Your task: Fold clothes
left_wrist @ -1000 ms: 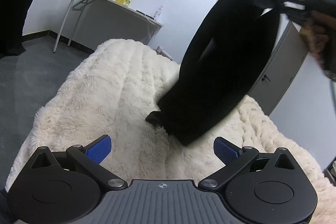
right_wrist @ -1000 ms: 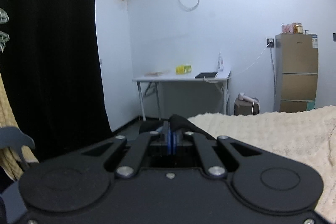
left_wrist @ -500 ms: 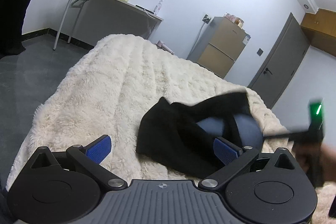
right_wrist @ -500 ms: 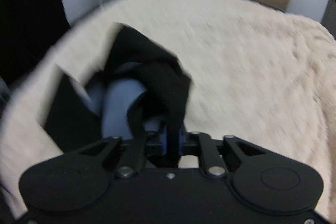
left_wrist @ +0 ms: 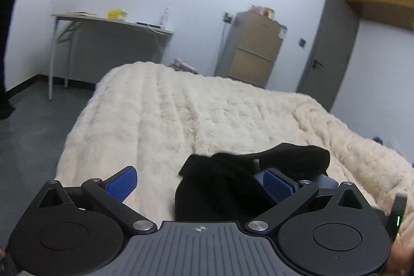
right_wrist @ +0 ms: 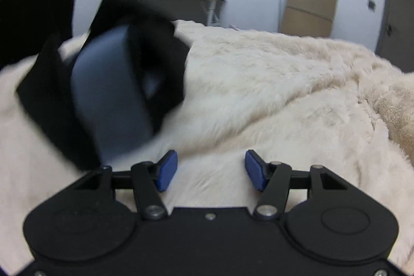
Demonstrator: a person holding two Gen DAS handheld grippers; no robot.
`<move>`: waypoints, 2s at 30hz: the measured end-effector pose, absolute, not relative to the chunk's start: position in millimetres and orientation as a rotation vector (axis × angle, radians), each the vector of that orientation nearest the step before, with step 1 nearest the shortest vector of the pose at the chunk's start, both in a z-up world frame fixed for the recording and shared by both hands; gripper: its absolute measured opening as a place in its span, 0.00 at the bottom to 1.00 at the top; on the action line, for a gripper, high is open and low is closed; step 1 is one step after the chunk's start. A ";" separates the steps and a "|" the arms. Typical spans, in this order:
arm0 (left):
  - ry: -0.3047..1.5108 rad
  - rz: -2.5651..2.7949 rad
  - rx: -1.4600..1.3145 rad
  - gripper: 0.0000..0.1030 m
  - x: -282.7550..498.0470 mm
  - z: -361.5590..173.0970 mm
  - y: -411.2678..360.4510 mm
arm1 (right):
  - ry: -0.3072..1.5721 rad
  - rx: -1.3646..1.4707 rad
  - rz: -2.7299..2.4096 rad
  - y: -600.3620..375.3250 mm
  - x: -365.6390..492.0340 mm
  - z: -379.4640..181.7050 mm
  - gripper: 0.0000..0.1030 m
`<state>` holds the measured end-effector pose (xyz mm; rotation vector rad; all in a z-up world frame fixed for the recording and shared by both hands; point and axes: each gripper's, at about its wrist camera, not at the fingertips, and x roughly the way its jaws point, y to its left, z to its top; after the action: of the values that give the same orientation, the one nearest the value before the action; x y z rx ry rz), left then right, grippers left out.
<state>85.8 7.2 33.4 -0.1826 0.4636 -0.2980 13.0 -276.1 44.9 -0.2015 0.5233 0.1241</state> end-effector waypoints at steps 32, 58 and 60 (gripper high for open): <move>0.702 -0.753 0.170 0.01 293.6 -7.5 -115.0 | 0.447 -0.290 0.098 -266.5 19.5 14.8 0.73; -0.121 -0.822 0.132 0.01 204.1 488.4 -209.7 | 0.412 -0.377 0.069 -258.1 18.0 9.7 0.73; -0.148 -0.795 0.094 0.01 201.1 514.9 -205.5 | 0.410 -0.377 0.069 -258.0 17.5 9.8 0.73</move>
<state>201.1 -205.5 515.0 0.0943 -0.1484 -0.7947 17.5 -258.0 9.8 -0.3772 0.4102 0.0687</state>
